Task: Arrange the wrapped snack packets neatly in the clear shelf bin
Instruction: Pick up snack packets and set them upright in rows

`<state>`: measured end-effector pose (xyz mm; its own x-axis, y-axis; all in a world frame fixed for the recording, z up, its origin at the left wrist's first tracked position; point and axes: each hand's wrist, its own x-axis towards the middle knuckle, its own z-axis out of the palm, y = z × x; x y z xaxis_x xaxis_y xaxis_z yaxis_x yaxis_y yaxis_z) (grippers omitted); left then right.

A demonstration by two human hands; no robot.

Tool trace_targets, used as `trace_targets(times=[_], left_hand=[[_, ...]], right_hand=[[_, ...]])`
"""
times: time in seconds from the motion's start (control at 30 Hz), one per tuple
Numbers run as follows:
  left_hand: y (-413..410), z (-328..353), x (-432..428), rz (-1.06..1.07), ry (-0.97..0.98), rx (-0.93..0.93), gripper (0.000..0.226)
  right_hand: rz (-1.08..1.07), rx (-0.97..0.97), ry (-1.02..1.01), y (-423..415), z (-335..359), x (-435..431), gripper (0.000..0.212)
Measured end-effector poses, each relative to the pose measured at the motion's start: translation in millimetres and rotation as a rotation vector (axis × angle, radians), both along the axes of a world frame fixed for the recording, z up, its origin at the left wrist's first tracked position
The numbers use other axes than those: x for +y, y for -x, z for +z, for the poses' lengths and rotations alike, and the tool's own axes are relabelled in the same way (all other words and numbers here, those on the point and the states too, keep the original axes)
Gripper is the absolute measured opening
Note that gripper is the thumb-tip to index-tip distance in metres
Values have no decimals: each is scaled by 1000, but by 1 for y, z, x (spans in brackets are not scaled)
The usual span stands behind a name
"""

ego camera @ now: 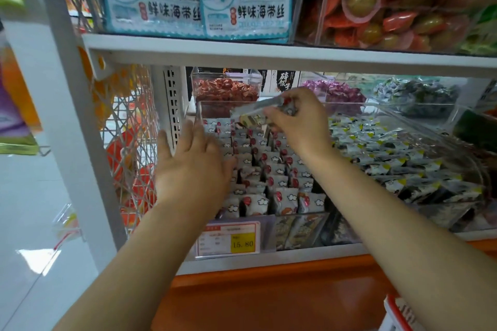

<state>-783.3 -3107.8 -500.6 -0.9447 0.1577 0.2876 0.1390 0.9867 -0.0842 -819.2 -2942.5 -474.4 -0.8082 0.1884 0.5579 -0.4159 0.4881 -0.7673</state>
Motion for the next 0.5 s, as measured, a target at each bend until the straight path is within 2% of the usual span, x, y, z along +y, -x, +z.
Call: trace_targets(times=[0.1,0.3,0.37,0.43,0.5], left_hand=[[2,-4,-5,-27,-13,-14,63],[6,-8,-10,-116,-130,-11,61],[5,-9,-11,-132,-131,-3,62],[5,-9,-11,-142,-144,6,62],[4,-9,-11,-153,-169,4,61]], right_hand=[[7,-5,-163,34,7,-16,23],[40,-116,-641,71,13,-34,30],[61,-152,-719,78,11,-41,31],[102,-223,-768,83,5,-48,27],[138,-299,-878,87,-3,-51,13]])
